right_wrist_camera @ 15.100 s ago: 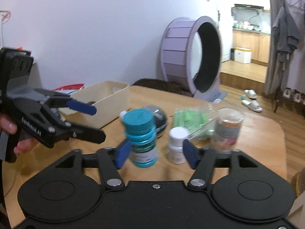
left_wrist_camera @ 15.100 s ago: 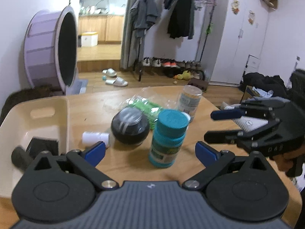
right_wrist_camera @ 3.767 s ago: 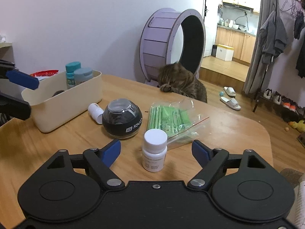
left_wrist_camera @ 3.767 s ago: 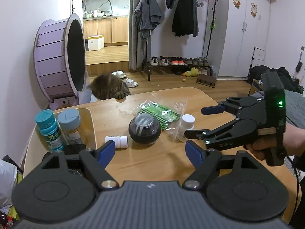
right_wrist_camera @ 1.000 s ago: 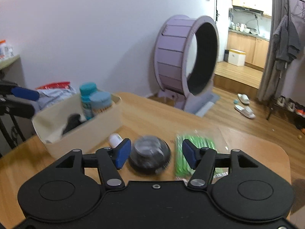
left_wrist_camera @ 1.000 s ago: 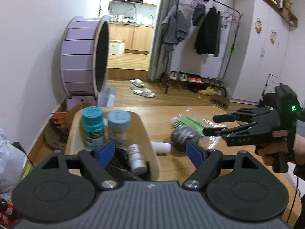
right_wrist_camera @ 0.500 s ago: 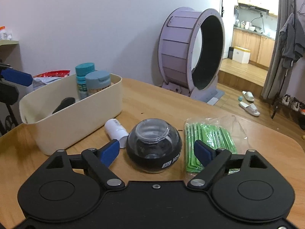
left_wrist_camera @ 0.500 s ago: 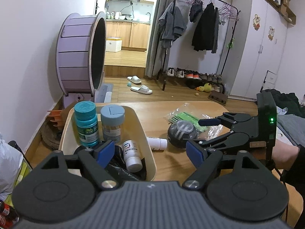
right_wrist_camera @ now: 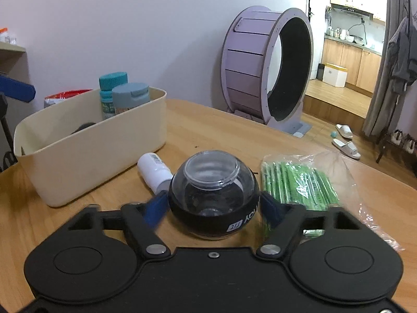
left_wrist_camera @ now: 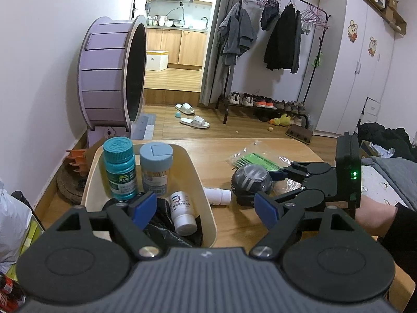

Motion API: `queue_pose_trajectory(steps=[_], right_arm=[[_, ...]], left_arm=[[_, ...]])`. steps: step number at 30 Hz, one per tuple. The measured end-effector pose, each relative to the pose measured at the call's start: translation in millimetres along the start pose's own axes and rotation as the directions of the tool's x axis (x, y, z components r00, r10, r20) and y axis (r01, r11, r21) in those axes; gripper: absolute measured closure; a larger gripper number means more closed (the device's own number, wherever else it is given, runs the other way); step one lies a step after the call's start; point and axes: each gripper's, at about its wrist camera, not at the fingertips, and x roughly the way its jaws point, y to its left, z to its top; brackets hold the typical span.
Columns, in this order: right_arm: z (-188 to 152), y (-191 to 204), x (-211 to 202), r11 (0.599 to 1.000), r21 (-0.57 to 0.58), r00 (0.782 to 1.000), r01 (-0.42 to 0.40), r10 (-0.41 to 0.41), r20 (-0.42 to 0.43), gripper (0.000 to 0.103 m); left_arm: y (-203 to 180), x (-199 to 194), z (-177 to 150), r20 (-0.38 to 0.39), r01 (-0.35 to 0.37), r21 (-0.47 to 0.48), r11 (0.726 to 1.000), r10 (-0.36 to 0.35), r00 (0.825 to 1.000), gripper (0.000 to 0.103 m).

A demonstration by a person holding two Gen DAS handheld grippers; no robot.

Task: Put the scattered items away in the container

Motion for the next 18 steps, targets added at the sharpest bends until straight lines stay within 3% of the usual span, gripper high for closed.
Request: queue_pose_trajectory(steps=[18], right_arm=[[-2.9,6.6,-56.9,0.998,-0.062,0.997,0.017,-0.022,-0.077,0.032]], left_arm=[[-11.6,-0.2,-3.8,-0.009,0.026,0.03,0.999,-0.026,1.0,0.022]])
